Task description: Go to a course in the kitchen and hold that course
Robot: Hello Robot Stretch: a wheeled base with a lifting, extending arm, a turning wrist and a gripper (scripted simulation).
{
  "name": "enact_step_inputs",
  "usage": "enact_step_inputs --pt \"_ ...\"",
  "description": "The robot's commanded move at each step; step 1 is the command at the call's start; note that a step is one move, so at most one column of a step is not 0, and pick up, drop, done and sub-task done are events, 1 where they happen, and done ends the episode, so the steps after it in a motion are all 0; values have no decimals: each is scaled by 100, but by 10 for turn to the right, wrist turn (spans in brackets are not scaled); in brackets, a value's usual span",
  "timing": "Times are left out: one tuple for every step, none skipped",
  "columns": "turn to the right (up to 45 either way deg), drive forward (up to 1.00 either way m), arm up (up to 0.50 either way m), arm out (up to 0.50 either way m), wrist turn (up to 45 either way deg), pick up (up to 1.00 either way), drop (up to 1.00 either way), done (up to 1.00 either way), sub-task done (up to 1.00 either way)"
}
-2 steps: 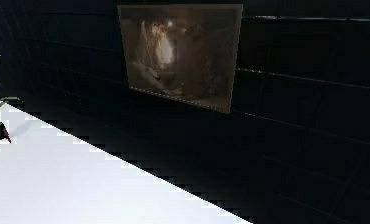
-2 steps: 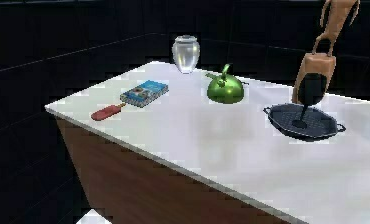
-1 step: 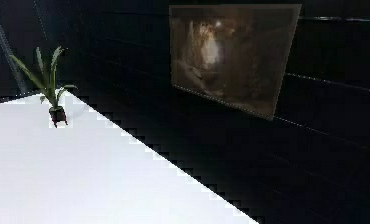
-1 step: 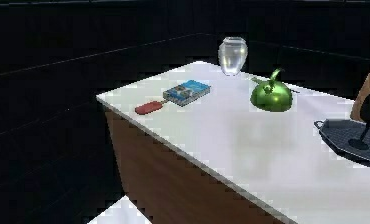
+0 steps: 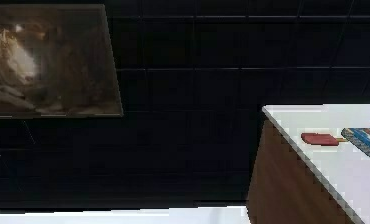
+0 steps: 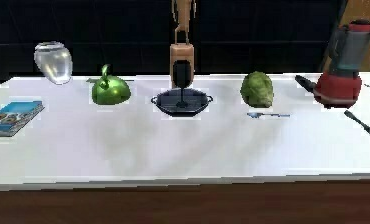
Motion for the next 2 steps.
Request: enact_step_inputs --pt "120 0 0 0 0 0 0 0 0" --pt "0 55 0 0 0 0 0 0 0"
